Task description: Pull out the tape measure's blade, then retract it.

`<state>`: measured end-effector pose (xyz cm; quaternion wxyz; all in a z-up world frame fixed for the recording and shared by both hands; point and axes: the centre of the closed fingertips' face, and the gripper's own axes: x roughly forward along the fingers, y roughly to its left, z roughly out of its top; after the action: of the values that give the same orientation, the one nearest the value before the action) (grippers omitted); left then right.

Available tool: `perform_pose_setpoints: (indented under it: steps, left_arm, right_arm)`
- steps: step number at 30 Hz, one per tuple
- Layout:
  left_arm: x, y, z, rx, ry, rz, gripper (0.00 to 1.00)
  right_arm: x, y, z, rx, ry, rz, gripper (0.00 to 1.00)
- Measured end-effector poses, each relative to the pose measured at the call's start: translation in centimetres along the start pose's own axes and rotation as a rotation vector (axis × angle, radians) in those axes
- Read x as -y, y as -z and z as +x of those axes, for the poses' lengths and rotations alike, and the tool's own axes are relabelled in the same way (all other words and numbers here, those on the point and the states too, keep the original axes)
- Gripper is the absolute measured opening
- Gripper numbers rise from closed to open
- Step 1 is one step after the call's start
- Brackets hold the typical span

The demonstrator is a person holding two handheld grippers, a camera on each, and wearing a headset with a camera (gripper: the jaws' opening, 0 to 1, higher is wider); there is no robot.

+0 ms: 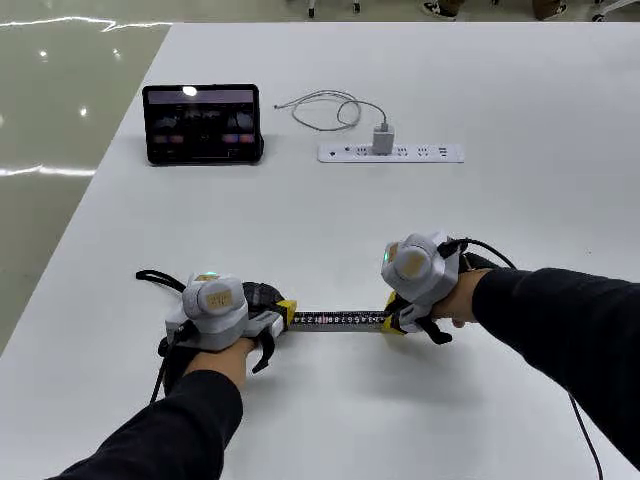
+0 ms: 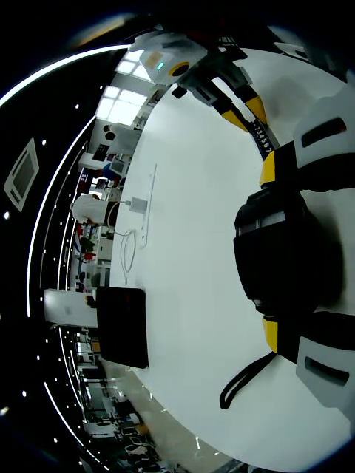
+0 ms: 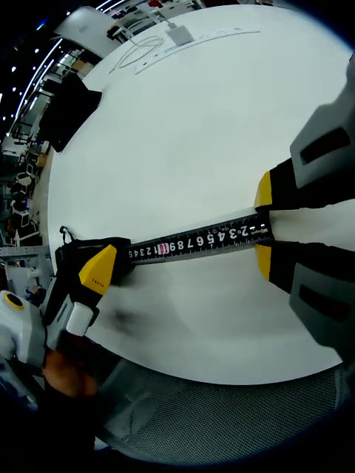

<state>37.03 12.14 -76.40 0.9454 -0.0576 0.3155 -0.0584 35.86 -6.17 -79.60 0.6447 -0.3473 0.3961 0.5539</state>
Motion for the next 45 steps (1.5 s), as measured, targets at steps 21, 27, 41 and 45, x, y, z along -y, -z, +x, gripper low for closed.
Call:
perform_pose_setpoints:
  steps: [21,27,41,45]
  left_arm:
    - [0.0,0.0,0.0,-0.004,0.009,-0.011,0.62]
    - [0.0,0.0,0.0,-0.004,0.009,-0.008,0.62]
    - [0.0,0.1,-0.1,-0.009,0.016,-0.009,0.62]
    - [0.0,0.1,-0.1,-0.012,0.016,-0.009,0.62]
  right_arm:
    - [-0.3,-1.2,0.6,0.031,-0.004,0.0,0.11]
    - [-0.3,-1.7,0.8,0.05,-0.008,-0.001,0.11]
    - [-0.6,-2.7,1.2,0.064,-0.008,-0.018,0.11]
    - [-0.8,-3.1,1.4,0.068,-0.007,-0.021,0.11]
